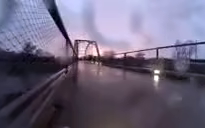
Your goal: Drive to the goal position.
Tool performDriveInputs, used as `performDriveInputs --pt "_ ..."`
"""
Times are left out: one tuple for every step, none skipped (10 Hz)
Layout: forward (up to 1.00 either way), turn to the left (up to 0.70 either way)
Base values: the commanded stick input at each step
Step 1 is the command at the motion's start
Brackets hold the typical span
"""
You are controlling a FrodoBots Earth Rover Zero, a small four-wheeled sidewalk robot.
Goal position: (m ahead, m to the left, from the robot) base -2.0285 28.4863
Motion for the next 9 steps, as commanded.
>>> performDriveInputs --pt "0.70 0.00" --pt "0.70 0.00" --pt "0.70 0.00" --pt "0.70 0.00" --pt "0.70 0.00" --pt "0.70 0.00" --pt "0.70 0.00" --pt "0.70 0.00" --pt "0.70 0.00"
